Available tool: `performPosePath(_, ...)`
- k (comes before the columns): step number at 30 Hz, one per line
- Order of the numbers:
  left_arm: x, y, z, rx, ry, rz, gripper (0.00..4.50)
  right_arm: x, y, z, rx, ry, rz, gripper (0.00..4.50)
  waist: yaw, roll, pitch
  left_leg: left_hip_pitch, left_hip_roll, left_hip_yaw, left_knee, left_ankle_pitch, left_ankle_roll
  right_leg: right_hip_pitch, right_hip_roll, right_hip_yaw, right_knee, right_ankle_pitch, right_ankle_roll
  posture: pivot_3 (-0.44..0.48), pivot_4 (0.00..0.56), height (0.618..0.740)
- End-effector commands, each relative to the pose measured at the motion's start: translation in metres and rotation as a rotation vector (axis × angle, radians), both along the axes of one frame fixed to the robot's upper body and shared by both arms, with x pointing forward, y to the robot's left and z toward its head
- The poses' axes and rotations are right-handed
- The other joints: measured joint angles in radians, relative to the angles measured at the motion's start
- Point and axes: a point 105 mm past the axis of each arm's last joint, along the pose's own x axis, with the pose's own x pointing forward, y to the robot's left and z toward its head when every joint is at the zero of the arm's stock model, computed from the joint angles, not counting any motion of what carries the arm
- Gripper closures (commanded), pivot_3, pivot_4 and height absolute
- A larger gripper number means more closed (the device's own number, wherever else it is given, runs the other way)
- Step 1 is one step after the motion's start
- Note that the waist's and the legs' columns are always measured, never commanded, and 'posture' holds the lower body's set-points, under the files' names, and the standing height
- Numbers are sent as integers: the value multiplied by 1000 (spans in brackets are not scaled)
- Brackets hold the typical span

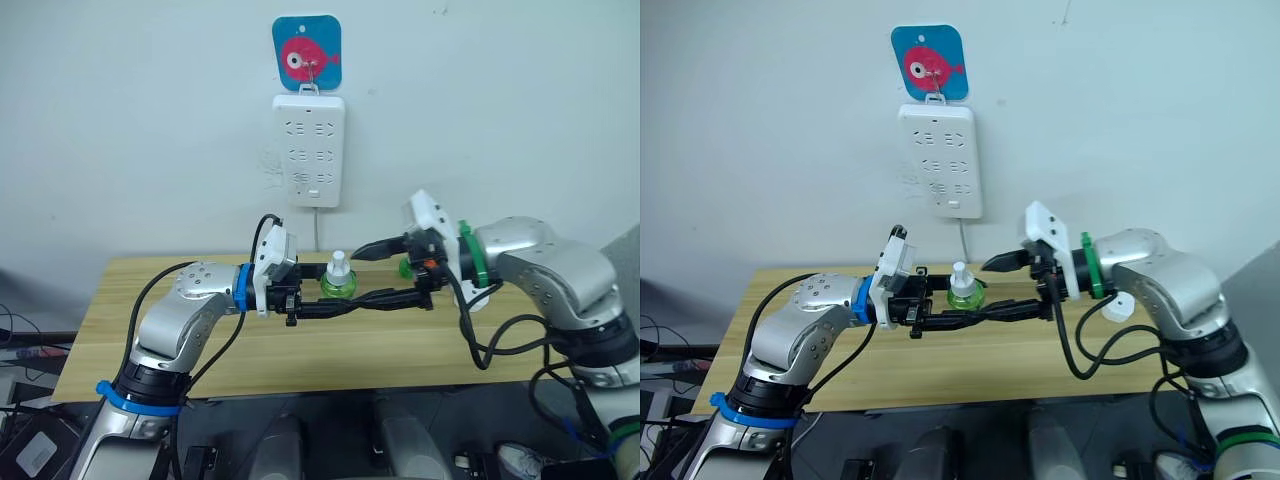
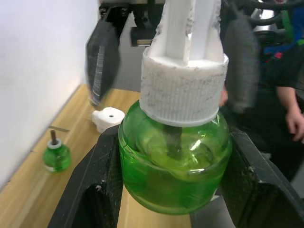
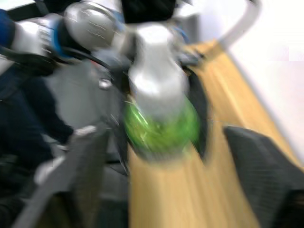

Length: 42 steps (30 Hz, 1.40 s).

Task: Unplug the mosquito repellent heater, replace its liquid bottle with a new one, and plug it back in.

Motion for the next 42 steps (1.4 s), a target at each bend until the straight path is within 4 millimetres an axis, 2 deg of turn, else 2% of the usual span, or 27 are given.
performPosePath(1, -2, -6, 6, -35, -48, -3, 2179, -20, -3, 20, 40, -92, -23, 533, 0, 0, 0, -1, 0, -1, 0, 0, 0, 0, 0, 0, 0, 0, 0, -138, 178, 740)
performPosePath(5, 0, -12, 5, -47, -55, -5, 2179, -19, 17, 23, 148, -152, -151, 533, -10, 0, -1, 2, 1, 1, 0, 0, 0, 0, 1, 1, 1, 0, 0, -153, 175, 740)
performPosePath(9, 0, -15, 5, -54, -55, -7, 2179, -17, 37, 23, 218, -151, -202, 533, -11, 0, -1, 3, 3, 2, 0, 0, 0, 1, 4, 2, 2, 0, 0, -169, 170, 740)
performPosePath(13, -1, -19, 5, -59, -53, -15, 2179, -9, 43, 22, 236, -163, -255, 533, -15, 0, -2, 2, 1, 2, 0, 0, 0, 0, 4, 2, 1, 0, 0, -175, 167, 740)
performPosePath(17, -2, -19, 6, -63, -52, -13, 2179, -1, 33, 19, 213, -172, -289, 533, -15, 0, -2, 1, 0, 2, 0, 0, 0, 0, 3, 2, 0, 0, 0, -174, 161, 740)
performPosePath(20, -2, -15, 5, -55, -53, -5, 2179, 0, 12, 23, 203, -148, -312, 533, -15, 0, -2, 1, 0, 2, 0, 0, 0, 0, 3, 2, 0, 0, 0, -174, 161, 740)
performPosePath(25, -1, -14, 4, -53, -50, 5, 2179, -13, -10, 21, 143, -90, -286, 533, -16, 0, -2, 2, 0, 2, 0, 0, 0, 1, 3, 2, 0, 0, 0, -180, 159, 740)
performPosePath(28, 0, -13, 3, -51, -50, 8, 2179, -20, -17, 21, 115, -74, -274, 533, -16, 0, -3, 2, 0, 4, 0, 0, 0, 1, 4, 2, 0, 0, 0, -183, 161, 740)
performPosePath(34, 1, -13, 4, -48, -52, 4, 2179, -32, 6, 25, 143, -76, -212, 533, -31, 0, -3, 2, 2, 8, 0, 0, 0, 1, 6, 2, 1, 0, 0, -187, 162, 740)
performPosePath(42, -3, -17, 4, -49, -53, -19, 2179, -13, 39, 15, 154, -98, -252, 533, -33, 0, -4, 2, 1, 8, 0, 0, 0, 1, 6, 3, 0, 0, 0, -183, 162, 740)
